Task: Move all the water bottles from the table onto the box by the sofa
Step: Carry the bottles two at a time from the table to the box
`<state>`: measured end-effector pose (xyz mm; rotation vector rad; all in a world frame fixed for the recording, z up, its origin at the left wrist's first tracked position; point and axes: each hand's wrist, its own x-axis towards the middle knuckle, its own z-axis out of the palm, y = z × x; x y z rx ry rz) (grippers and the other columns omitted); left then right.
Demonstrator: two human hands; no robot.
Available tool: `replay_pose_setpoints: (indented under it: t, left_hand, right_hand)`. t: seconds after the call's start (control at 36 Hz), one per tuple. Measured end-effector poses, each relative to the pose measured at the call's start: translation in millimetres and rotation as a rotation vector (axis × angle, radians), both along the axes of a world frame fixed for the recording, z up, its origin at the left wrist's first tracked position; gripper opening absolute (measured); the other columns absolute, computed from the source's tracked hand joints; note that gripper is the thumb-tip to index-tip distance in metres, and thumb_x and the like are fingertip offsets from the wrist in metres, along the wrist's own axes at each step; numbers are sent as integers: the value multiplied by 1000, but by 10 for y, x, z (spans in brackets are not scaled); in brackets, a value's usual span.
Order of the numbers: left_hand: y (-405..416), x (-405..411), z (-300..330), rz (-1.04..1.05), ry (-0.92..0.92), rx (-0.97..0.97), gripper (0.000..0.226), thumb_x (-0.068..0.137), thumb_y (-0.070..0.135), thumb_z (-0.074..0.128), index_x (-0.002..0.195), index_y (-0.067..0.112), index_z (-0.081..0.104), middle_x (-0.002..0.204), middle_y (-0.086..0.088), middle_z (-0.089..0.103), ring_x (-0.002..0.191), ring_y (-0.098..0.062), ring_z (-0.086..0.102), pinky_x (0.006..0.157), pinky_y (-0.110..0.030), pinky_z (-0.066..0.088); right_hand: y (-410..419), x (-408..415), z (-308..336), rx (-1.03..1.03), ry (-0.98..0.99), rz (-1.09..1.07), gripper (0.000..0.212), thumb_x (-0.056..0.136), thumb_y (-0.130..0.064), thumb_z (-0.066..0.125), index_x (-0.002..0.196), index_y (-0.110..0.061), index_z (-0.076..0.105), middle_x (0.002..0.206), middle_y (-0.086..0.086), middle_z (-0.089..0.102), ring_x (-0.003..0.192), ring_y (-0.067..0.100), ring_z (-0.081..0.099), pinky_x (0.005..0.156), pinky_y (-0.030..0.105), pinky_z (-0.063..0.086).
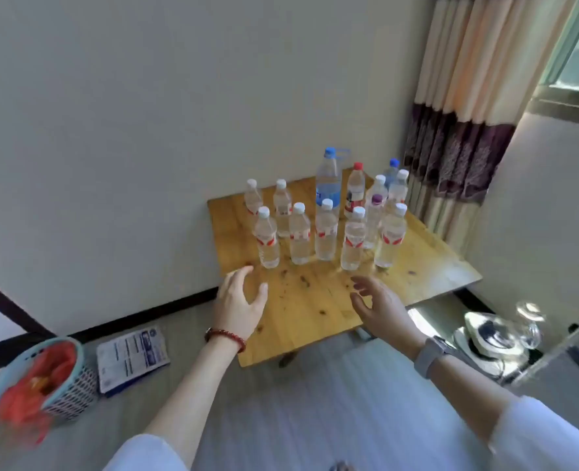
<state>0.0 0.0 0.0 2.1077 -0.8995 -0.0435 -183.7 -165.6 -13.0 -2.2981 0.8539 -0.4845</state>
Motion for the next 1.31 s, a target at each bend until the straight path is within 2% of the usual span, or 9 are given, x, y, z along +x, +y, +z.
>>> replay_pose_setpoints:
  t: [0.22,0.39,0.5,0.58,0.72,0.81,1.11,1.19,1.31]
  left_hand:
    - [-662,668,-994,114,208,71,46,86,30,57,127,15,43,131,-6,49,118,-20,48,92,-26,34]
    - [-1425,1391,-1238,225,349,69,62,84,36,58,136,19,28,139,-6,40,124,-23,42,95,-32,37]
    - [-1841,1699,-1250,260,370,27,76,80,37,64,139,20,19,144,-6,32,128,-23,37,96,-32,34]
    - [-2048,1832,-1288,278,426,-5,89,76,38,68,143,21,12,151,-6,21,136,-23,26,100,-30,28]
    - [-2234,2006,-1405,227,454,-11,91,68,35,76,138,18,20,140,-5,36,127,-22,37,95,-31,38]
    - [-2276,2133,-1479,204,452,-37,86,66,32,78,134,17,28,131,-4,45,119,-20,45,90,-29,40]
    - [-2129,2561,-1475,-91,282,-13,63,62,30,81,114,11,49,105,0,56,89,-10,51,65,-8,36]
    - [-2014,2529,-1336,-193,250,-18,60,62,34,79,111,14,51,103,1,56,87,-11,53,63,-9,38]
    - [-1975,2270,-1106,-329,239,-79,59,61,45,72,106,13,51,93,10,51,87,-15,54,67,-16,41]
  right_hand:
    - [-638,883,-765,161,12,-85,39,91,-28,49,128,-15,45,118,4,60,105,17,58,85,28,45]
    - [-1187,1861,-941,234,-51,-171,54,89,-27,54,136,-8,35,130,9,52,116,21,52,92,27,40]
    - [-1402,2405,-963,289,-91,-199,66,88,-32,57,141,-6,26,142,11,40,130,23,39,107,38,37]
    - [-1455,2702,-983,348,-131,-240,72,84,-35,60,141,-11,23,141,9,37,130,23,37,99,44,44]
    - [-1499,2980,-1094,365,-186,-381,77,79,-35,66,140,-11,25,140,7,39,131,21,36,102,33,39]
    - [-1505,3072,-1176,364,-183,-439,78,76,-37,68,137,-13,26,137,5,41,127,20,39,93,29,39]
    - [-1367,3013,-1131,358,-147,-584,81,73,-54,65,134,-17,27,127,2,51,109,20,54,84,40,53]
    - [-1194,2759,-1076,363,-131,-589,83,71,-52,66,133,-11,29,127,4,52,114,20,52,90,30,45]
    - [-891,2273,-987,421,-130,-617,73,72,-49,68,128,-20,31,117,-10,52,102,9,56,71,25,49]
